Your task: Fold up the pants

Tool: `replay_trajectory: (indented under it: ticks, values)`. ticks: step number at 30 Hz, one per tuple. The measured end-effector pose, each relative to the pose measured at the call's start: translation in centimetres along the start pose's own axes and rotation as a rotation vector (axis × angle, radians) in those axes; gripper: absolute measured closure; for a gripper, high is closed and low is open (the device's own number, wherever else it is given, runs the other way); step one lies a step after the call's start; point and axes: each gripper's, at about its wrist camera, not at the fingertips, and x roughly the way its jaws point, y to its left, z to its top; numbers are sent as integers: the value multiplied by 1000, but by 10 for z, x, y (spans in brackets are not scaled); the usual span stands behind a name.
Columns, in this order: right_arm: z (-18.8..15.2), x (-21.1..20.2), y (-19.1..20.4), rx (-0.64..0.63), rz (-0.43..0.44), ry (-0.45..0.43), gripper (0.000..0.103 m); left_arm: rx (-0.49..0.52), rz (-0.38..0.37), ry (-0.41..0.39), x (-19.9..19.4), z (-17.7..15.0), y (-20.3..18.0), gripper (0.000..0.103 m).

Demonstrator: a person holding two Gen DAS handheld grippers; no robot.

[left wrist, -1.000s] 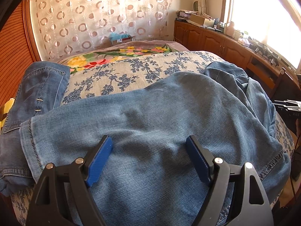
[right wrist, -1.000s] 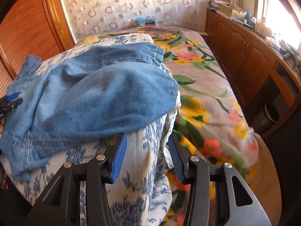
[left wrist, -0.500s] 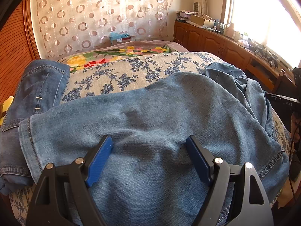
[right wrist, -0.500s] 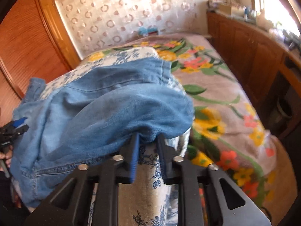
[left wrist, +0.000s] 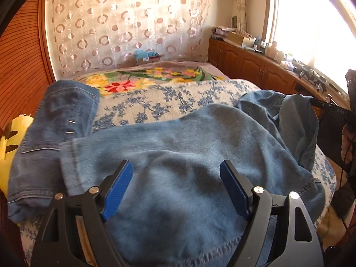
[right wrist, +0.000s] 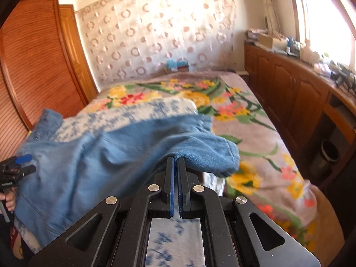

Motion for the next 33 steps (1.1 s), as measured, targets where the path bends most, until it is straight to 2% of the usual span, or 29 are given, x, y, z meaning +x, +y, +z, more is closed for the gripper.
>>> replay_trajectory:
  ticks: [7,19,26,30,31,32,33]
  values:
    - [26,-15,49,-68,57,-61,103,-13,28,-48,-36,-9,8,22]
    - [57,-41,169,-227,205,-155,103,-23,58,-107,-87,-29,19,22]
    - [45,-38,245,-317,362,-121,103,-59,83,-117,-99,-36,35,22]
    - [30,-28,266,-364,377,-57,102,-67,90,-114,-100,-40,40,22]
    - [26,-24,268,-372,382,-31,97,-69,89,-112,-99,-41,41,22]
    - [24,-21,268,-373,378,-19,82,-71,87,-110,-98,-41,42,22]
    - [22,-22,266,-373,374,-17,75,-72,84,-108,-97,-42,41,22]
